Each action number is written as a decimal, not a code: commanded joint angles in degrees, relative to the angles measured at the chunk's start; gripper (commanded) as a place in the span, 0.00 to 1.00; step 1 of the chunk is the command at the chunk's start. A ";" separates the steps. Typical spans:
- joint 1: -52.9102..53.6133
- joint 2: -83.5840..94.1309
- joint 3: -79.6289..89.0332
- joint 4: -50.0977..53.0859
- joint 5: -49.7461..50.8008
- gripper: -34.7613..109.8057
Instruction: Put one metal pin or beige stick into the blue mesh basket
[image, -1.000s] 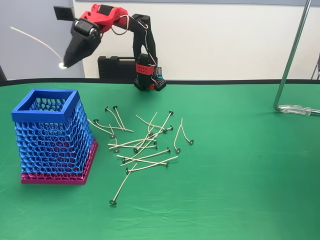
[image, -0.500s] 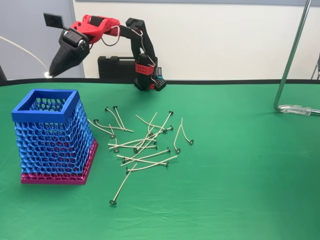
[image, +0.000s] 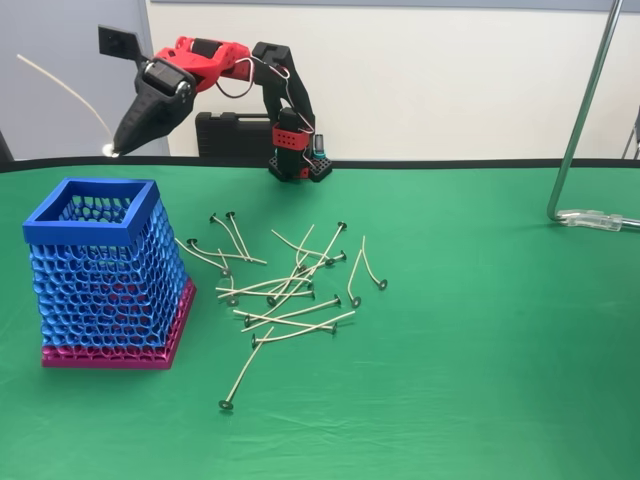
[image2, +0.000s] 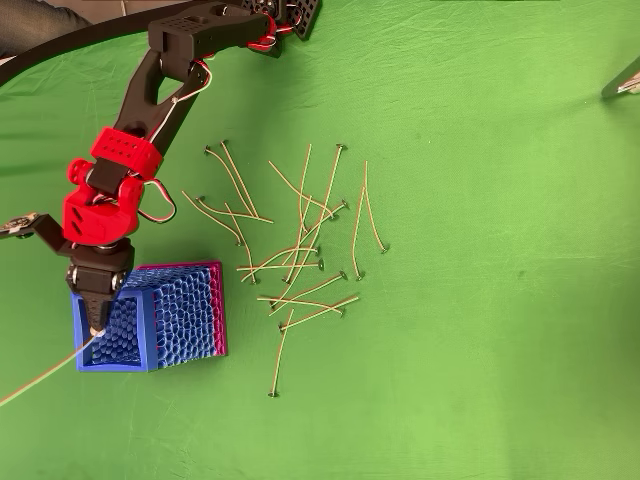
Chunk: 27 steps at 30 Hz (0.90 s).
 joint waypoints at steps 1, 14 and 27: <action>0.53 3.52 0.79 -1.93 0.18 0.24; 1.41 5.45 0.35 -5.54 1.93 0.46; 0.35 13.01 9.05 -10.90 2.90 0.24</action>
